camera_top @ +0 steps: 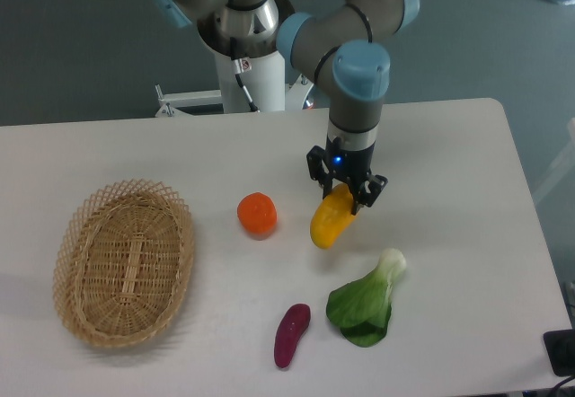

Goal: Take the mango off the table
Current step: 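Lift the held mango up off the table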

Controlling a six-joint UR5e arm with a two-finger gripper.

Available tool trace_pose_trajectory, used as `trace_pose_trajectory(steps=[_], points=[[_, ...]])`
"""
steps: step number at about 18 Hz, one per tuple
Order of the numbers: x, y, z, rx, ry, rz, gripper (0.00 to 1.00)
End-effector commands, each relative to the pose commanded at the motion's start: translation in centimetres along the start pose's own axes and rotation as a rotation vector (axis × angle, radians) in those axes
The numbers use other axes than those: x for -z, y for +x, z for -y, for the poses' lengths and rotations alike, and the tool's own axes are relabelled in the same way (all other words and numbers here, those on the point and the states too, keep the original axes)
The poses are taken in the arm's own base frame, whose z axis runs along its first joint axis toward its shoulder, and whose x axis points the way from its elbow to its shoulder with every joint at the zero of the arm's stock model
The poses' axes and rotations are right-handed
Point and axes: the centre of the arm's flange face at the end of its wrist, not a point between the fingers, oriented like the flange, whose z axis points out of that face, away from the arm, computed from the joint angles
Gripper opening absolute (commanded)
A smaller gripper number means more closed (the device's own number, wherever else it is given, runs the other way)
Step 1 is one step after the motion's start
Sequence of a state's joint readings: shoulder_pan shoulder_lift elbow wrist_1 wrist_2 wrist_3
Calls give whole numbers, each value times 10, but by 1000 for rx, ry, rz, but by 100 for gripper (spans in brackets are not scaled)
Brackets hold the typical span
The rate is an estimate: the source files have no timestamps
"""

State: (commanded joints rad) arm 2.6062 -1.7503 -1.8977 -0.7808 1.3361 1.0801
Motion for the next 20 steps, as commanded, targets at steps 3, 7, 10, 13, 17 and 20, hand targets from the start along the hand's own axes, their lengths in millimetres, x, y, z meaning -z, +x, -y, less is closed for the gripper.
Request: trace_pose_trajectory(steps=[3,7,10,13,17,20], points=[[21,-9,16,84,84,8,55],[41,-13,30,95,127,30,55],[42,-13,30,105,128,31,55],[39,-10,27,106,122,24,55],[41,-11,28,103,125,28,55],[41,-10,28,100,124,30,55]])
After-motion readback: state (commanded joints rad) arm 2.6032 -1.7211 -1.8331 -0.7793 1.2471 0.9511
